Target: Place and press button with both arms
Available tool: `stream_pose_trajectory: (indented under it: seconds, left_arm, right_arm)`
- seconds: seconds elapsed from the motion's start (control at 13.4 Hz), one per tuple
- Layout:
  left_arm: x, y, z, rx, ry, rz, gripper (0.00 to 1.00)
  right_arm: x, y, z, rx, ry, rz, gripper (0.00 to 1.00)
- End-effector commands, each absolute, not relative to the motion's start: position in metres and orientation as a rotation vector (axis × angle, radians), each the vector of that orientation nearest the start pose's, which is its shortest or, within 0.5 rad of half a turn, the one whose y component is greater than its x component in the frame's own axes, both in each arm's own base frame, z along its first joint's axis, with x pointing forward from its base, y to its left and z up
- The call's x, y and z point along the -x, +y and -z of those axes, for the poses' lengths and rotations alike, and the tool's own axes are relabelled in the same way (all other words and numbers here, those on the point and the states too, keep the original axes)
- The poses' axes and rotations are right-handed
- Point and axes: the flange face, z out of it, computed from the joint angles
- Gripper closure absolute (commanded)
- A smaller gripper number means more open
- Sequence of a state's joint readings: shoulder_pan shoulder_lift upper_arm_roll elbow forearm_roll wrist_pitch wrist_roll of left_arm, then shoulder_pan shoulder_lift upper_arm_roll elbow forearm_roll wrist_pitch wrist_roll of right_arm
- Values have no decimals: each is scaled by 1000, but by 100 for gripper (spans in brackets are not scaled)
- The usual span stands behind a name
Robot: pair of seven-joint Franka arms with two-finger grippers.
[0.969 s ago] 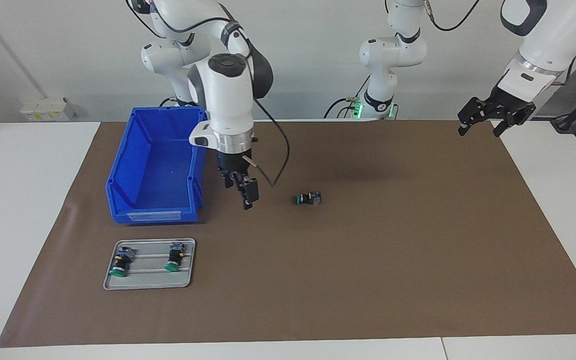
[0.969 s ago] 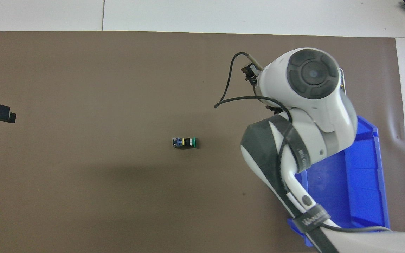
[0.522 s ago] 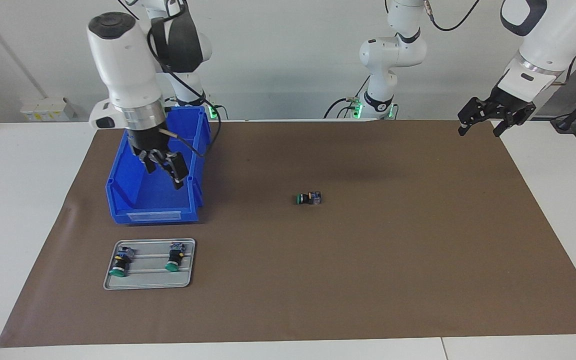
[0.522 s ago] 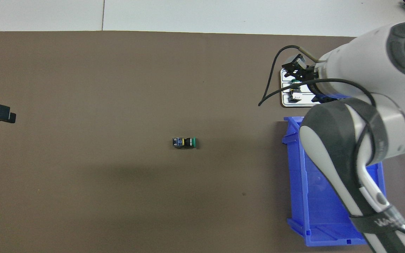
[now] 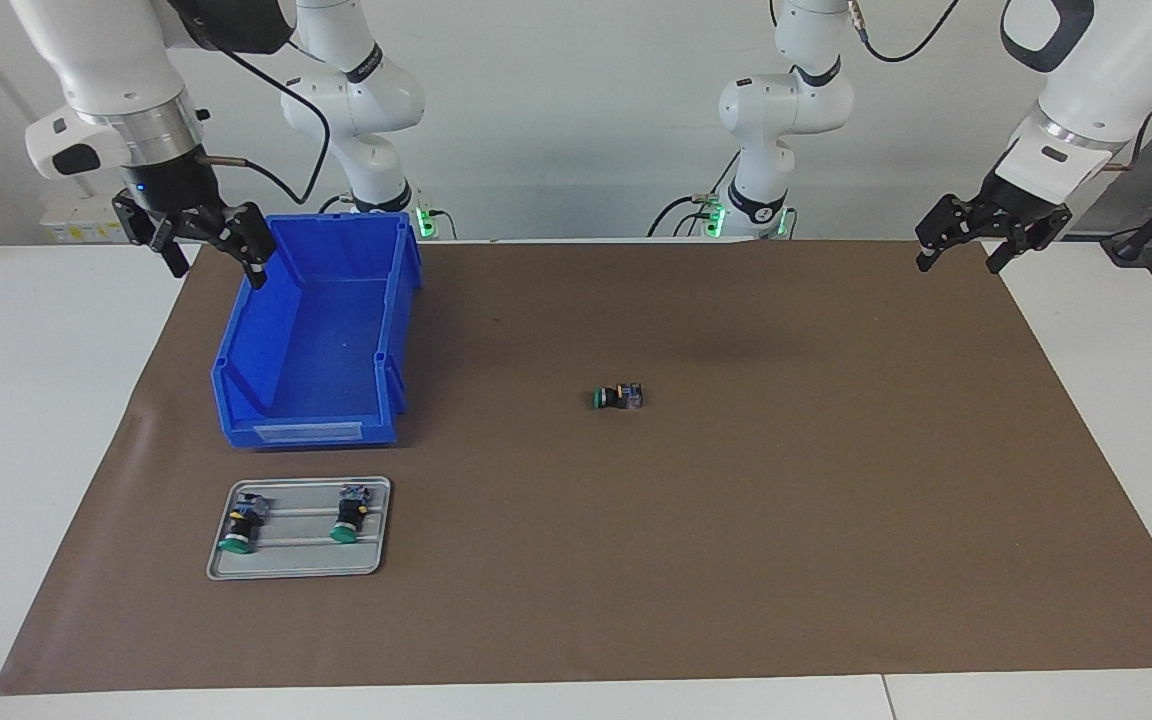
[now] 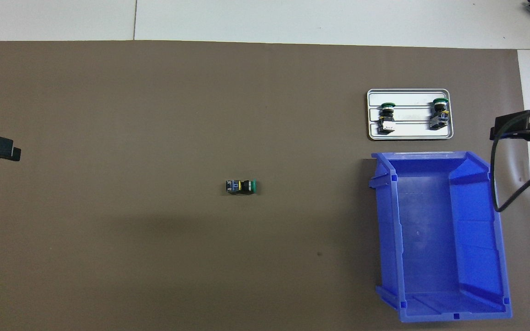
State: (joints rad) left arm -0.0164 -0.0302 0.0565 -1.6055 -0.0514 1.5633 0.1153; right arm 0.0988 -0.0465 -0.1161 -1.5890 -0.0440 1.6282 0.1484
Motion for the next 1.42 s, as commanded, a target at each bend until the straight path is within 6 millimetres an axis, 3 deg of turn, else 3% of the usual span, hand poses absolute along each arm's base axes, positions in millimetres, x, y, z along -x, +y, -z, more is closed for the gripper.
stream_pose_trajectory:
  seconds: [0.0, 0.52, 1.34]
  left_arm:
    - [-535, 18, -624, 3197, 105, 2, 0]
    - [-535, 18, -624, 3197, 105, 2, 0]
    - [-535, 18, -624, 3197, 105, 2, 0]
  right_arm:
    - [-542, -22, -638, 3166, 134, 73, 0]
    - [-534, -19, -627, 3156, 111, -15, 0]
    - [-531, -12, -634, 3152, 66, -61, 0]
